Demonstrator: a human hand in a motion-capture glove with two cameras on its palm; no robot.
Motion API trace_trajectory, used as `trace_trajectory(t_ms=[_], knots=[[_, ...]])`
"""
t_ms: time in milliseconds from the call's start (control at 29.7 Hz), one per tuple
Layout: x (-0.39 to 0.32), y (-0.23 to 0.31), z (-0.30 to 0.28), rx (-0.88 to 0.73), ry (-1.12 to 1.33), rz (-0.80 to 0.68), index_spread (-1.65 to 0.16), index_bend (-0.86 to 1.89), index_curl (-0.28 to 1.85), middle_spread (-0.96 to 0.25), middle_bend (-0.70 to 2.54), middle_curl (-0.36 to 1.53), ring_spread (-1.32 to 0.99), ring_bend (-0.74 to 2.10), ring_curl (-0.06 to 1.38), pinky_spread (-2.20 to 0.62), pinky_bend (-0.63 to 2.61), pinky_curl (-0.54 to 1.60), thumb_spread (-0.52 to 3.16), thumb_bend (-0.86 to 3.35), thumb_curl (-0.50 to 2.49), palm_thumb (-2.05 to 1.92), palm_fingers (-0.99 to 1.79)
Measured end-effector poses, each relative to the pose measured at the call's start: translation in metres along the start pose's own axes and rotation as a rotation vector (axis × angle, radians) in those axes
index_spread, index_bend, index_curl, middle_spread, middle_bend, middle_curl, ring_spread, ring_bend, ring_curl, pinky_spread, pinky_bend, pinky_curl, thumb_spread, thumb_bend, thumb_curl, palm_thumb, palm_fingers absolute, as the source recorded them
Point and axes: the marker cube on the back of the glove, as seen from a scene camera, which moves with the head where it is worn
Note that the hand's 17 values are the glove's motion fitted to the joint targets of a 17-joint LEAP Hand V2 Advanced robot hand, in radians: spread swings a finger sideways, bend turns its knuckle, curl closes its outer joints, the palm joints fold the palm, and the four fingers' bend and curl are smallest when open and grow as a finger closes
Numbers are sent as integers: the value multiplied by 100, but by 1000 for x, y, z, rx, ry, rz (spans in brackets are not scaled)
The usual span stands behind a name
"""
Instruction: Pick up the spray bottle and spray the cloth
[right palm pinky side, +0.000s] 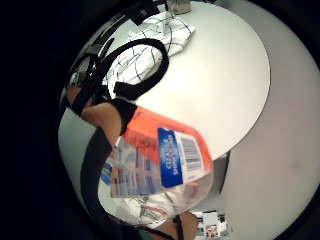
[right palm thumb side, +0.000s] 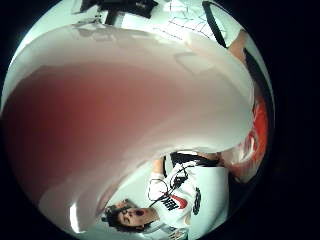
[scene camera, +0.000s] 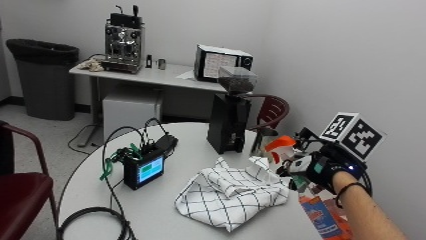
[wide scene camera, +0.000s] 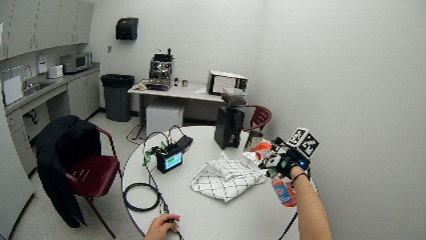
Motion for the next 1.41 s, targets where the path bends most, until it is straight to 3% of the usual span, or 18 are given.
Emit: trace_trajectory(t_ms=[370,707,1078,1414], knots=[[30,-11,41,-66,30,48,-23,14,36,-10,56,47,-9,55,41,19,17,29,86,-3,56,90,115],[-12,-7,84,-38,-192,-230,-23,14,37,-10,56,47,-9,55,41,19,16,28,87,-3,56,90,114],[-80,2,189,-79,-421,-543,-23,14,37,-10,55,47,-9,54,41,19,16,28,87,-3,56,90,113],[-112,2,267,-80,-507,-634,-23,14,37,-10,55,47,-9,54,41,19,16,27,87,-3,56,90,113]])
